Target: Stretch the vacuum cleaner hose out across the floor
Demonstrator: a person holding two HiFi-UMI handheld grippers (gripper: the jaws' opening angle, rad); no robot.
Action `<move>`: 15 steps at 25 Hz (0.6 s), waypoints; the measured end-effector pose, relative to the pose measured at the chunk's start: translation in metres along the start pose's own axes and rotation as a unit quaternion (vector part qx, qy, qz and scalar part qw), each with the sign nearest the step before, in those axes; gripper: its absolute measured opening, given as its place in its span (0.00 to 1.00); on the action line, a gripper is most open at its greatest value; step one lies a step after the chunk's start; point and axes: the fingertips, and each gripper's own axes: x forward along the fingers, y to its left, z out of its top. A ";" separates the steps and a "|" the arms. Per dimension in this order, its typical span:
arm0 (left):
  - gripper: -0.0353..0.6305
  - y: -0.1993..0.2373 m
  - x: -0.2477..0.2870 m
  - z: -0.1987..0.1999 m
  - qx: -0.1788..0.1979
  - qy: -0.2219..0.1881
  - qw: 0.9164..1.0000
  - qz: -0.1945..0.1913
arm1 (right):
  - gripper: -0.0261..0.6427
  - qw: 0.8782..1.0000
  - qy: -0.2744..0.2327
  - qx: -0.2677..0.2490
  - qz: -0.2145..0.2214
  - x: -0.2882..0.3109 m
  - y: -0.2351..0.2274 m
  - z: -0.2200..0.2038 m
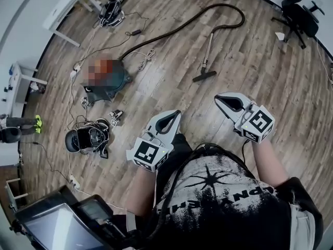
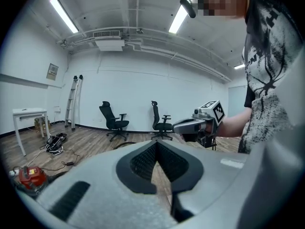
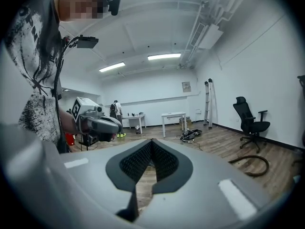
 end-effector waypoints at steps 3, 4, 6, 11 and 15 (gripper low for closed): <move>0.05 0.025 0.006 -0.011 -0.013 0.002 1.000 -0.011 | 0.05 1.000 0.014 -0.007 -0.010 0.018 -0.011 0.000; 0.05 0.034 0.008 -0.013 -0.014 0.003 1.000 -0.017 | 0.05 1.000 0.017 -0.009 -0.015 0.024 -0.017 0.001; 0.05 0.053 0.015 -0.010 -0.013 0.002 0.999 -0.032 | 0.05 0.999 0.018 -0.010 -0.030 0.037 -0.030 0.006; 0.05 0.117 0.026 0.017 0.000 -0.007 0.998 -0.065 | 0.05 0.998 0.013 -0.005 -0.068 0.085 -0.064 0.034; 0.05 0.174 0.024 0.019 0.001 -0.003 0.997 -0.080 | 0.05 0.997 0.011 -0.002 -0.073 0.146 -0.074 0.044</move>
